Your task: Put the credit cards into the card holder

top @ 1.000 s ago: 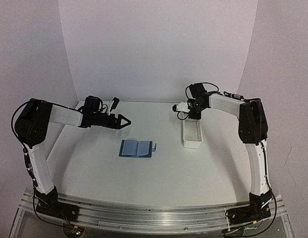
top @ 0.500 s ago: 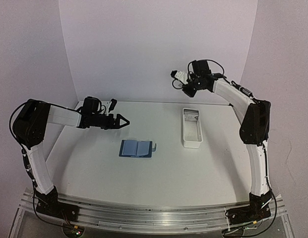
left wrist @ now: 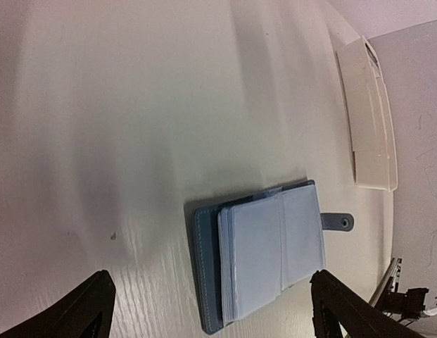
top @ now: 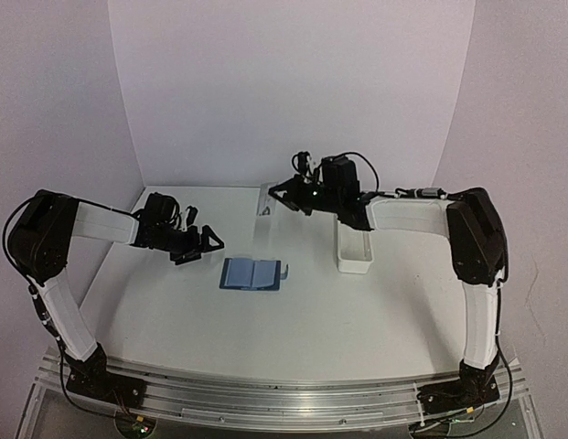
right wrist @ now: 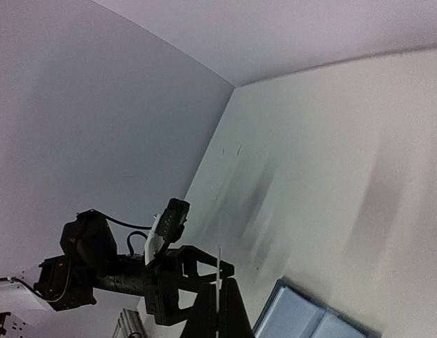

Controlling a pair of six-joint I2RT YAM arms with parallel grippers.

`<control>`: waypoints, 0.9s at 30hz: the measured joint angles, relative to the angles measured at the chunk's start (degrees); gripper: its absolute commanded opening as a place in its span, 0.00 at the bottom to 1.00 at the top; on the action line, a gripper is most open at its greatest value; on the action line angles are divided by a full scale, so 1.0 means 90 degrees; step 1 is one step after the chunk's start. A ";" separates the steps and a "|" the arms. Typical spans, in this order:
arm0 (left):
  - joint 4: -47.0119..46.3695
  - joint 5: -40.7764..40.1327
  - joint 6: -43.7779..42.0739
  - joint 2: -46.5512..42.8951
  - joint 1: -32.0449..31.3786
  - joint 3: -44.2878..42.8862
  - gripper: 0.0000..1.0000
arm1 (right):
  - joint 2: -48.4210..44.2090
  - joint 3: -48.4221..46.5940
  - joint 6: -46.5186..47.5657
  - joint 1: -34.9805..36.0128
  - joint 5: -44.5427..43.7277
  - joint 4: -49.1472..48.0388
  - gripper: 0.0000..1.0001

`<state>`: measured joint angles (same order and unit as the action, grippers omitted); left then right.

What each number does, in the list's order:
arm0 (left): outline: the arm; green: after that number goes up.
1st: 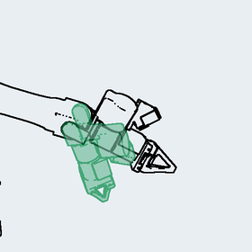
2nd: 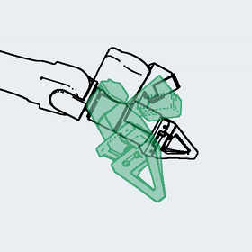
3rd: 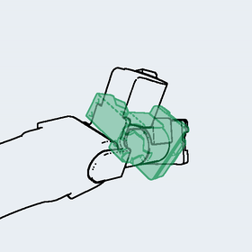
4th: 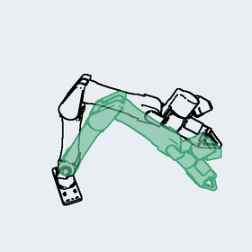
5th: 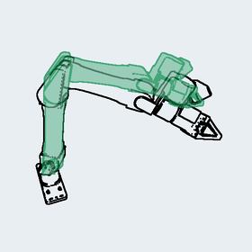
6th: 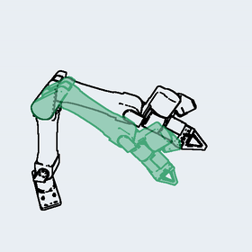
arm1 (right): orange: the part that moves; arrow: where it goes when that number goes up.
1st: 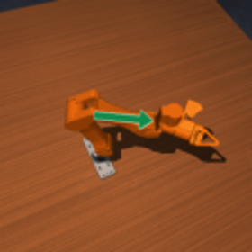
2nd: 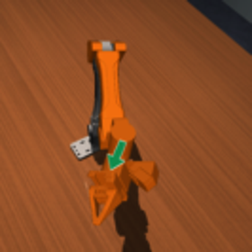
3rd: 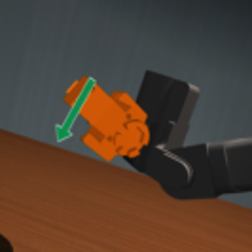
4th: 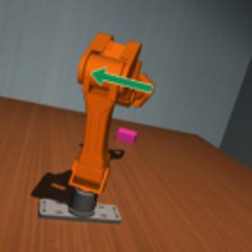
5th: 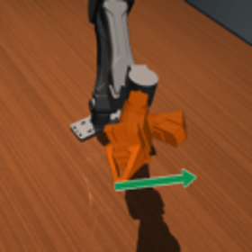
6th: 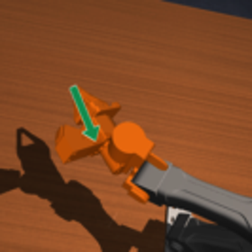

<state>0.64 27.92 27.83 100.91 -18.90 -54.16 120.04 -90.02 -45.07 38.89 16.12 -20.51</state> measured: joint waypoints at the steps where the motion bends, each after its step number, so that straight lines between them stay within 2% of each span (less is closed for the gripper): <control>1: -0.0038 0.0013 0.0090 -0.0088 0.0000 0.0181 0.97 | 0.0064 0.0144 -0.0299 0.0095 0.0007 -0.0085 0.00; 6: -0.0596 0.0359 0.0590 -0.0342 -0.0004 0.1176 0.95 | 0.0103 0.0846 -0.1249 0.0531 -0.0144 -0.0612 0.00; 13: -0.1509 0.0714 0.1145 -0.0381 -0.0196 0.1666 0.93 | 0.0103 0.1760 -0.1860 0.0904 -0.0513 -0.0965 0.00; 21: -0.2086 0.0900 0.1465 0.0189 -0.0375 0.1395 0.79 | 0.0393 0.1944 -0.1999 0.0718 -0.0699 -0.1053 0.00; 27: -0.1985 0.0779 0.1534 0.0381 -0.0380 0.1133 0.78 | 0.0731 0.1820 -0.2075 0.0582 -0.0787 -0.1105 0.00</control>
<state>-17.23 34.94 41.64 104.34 -22.32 -43.97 126.62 -73.64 -63.74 44.12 9.04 -30.46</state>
